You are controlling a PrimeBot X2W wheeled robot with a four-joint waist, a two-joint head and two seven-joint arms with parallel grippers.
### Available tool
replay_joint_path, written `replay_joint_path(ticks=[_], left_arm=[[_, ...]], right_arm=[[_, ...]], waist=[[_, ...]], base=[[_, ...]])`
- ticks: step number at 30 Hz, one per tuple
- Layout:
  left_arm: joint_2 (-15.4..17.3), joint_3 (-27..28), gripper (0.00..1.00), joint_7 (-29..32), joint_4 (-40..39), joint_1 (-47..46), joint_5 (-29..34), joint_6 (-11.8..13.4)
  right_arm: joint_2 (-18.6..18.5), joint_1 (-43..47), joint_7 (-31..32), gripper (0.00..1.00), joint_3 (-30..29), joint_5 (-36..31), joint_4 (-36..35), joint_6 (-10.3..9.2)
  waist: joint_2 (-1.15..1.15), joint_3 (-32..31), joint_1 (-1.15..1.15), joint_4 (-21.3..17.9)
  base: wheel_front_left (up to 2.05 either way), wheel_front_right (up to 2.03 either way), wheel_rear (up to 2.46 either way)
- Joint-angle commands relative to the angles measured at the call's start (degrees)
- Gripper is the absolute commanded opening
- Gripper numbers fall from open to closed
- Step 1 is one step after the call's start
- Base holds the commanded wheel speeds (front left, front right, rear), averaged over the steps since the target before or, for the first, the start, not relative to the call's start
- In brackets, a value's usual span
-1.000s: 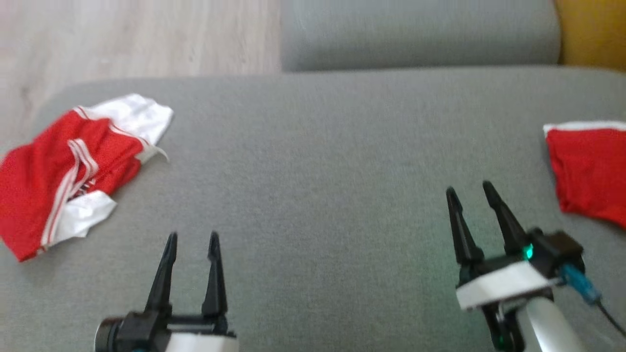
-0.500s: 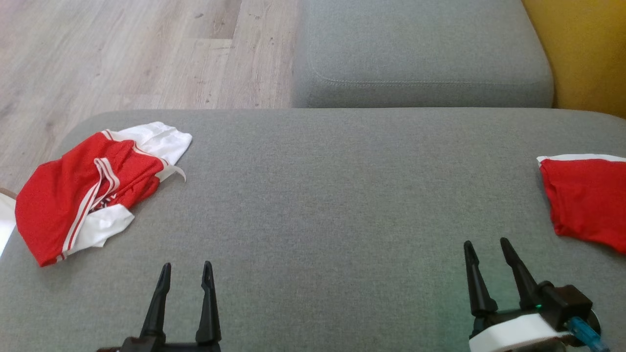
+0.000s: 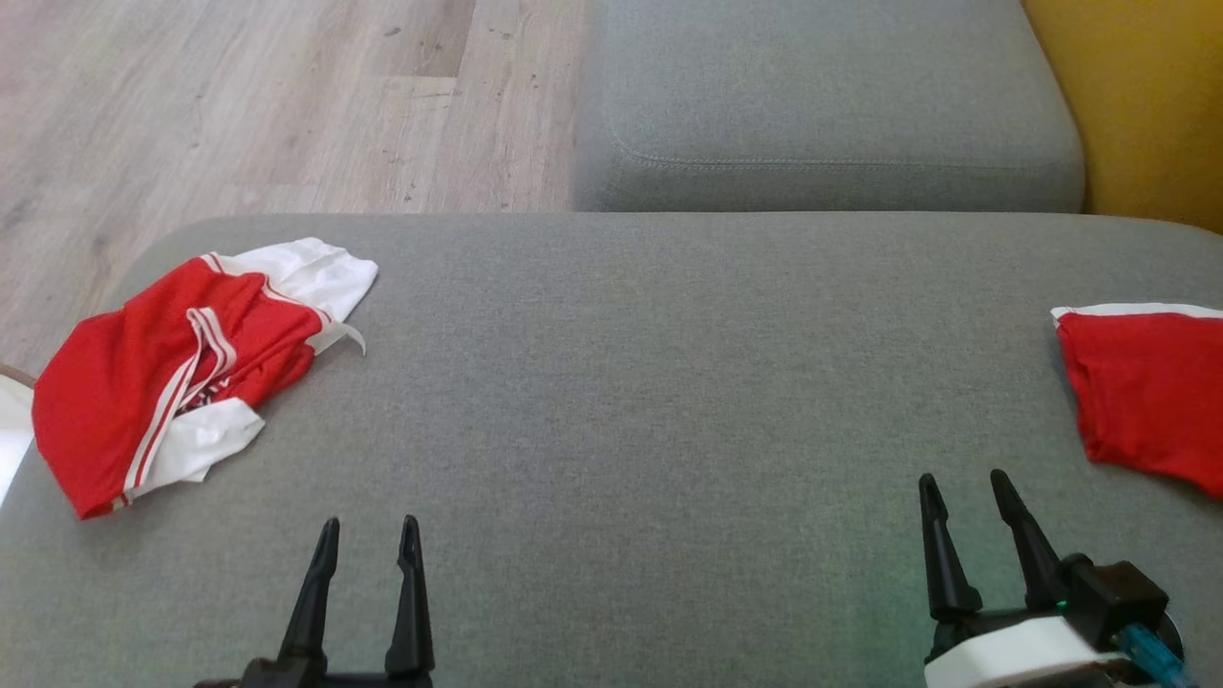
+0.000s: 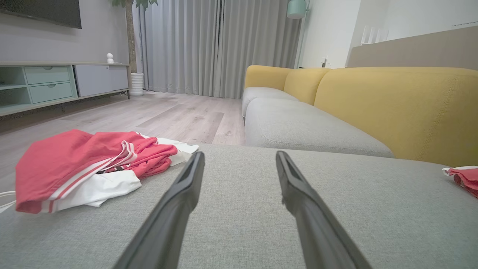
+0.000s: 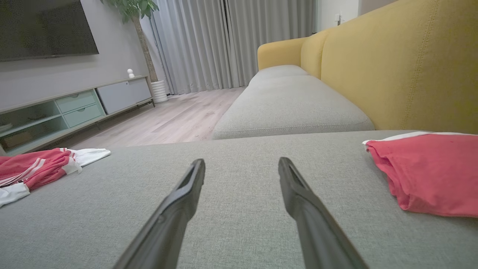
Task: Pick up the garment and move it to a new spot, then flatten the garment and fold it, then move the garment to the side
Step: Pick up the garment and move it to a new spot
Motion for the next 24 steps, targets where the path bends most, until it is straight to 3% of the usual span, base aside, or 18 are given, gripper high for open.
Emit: replay_joint_path(ticks=[1,24], left_arm=[[-0.2,1.7,1.00,-0.3,-1.6,-2.9,0.6,0.2],[-0.2,3.1,1.00,-0.3,-0.1,-4.0,1.4,-0.3]], right_arm=[[-0.3,-0.9,-0.6,1.00,1.0,-0.4,-1.5,-0.04],[-0.2,0.2,-0.6,1.00,2.7,0.2,-1.8,-0.04]], waist=[[0.00,0.0,0.00,-0.1],[0.00,0.2,0.00,-3.1]], base=[[0.00,0.00,0.00],[0.00,0.00,0.00]])
